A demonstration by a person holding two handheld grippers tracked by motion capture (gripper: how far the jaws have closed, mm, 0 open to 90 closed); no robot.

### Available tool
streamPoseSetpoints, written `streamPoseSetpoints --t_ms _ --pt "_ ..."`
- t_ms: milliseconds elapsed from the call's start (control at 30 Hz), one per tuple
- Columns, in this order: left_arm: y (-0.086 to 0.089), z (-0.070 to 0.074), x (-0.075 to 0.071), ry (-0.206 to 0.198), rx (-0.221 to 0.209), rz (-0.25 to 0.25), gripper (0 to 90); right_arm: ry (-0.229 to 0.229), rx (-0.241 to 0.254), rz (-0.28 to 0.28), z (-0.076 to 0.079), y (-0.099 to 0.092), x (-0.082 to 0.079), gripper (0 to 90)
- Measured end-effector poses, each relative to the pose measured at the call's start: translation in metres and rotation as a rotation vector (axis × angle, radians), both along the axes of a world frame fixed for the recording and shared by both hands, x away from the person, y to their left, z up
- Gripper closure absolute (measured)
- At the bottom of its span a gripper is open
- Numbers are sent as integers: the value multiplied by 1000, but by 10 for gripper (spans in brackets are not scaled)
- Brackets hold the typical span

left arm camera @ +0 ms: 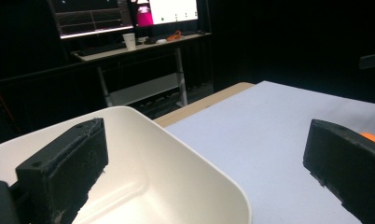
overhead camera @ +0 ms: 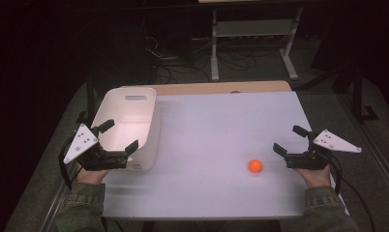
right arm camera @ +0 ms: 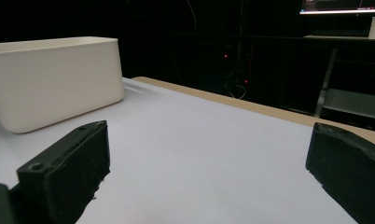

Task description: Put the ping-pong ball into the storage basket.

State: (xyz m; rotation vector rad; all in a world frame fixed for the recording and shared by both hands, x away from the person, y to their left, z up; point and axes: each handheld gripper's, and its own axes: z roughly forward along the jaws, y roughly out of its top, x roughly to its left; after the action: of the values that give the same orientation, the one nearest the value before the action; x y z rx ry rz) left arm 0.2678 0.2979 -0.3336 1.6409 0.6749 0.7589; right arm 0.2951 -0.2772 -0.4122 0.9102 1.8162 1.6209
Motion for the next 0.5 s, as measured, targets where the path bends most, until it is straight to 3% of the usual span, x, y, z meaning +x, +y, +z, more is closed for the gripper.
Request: streamPoseSetpoints --t_ms 167,333,500 --pt "-5 8 2 -1 36 -18 0 -1 0 3 0 0 0 0" --pt "-9 13 4 0 45 -30 0 -1 1 2 0 0 0 0" --pt "-17 19 9 25 88 -65 0 -1 1 2 0 0 0 0"
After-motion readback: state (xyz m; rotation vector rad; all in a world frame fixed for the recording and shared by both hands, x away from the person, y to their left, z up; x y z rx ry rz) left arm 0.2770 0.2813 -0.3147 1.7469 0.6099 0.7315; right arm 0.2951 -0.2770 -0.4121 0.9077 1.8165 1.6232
